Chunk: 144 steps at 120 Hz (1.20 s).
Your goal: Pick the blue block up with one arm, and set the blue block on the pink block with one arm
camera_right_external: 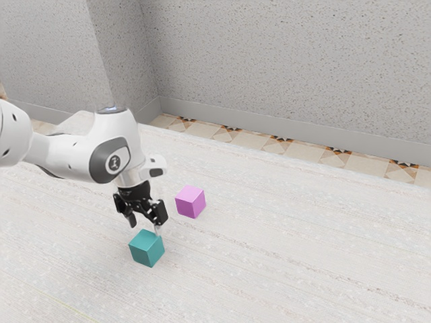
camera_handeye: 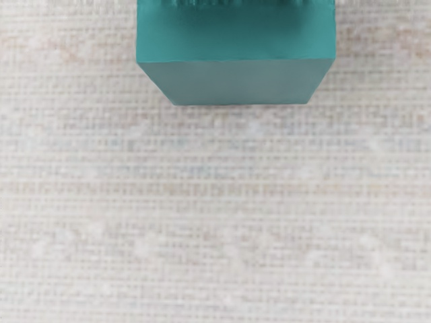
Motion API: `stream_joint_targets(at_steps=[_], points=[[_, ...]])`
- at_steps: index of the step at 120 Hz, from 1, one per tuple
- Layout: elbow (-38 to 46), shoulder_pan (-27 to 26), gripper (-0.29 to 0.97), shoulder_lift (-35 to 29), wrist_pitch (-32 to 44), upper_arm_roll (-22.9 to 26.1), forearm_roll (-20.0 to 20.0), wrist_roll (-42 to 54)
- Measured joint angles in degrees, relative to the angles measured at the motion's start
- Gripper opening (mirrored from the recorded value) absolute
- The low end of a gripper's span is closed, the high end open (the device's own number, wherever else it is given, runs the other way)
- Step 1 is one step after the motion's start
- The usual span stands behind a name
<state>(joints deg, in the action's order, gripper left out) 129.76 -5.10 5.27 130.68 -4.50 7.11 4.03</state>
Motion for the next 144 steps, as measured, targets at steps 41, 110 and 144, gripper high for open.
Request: stream_joint_targets(at_steps=[41,110,144], points=[[2.8,-0.3,0.61,-0.8,0.3,0.5,0.0,0.5],[3.1,-0.4,0.64,3.4,1.0,0.5,1.6,1.4],[3.0,-0.1,0.51,4.0,2.5,0.4,2.4,1.8]])
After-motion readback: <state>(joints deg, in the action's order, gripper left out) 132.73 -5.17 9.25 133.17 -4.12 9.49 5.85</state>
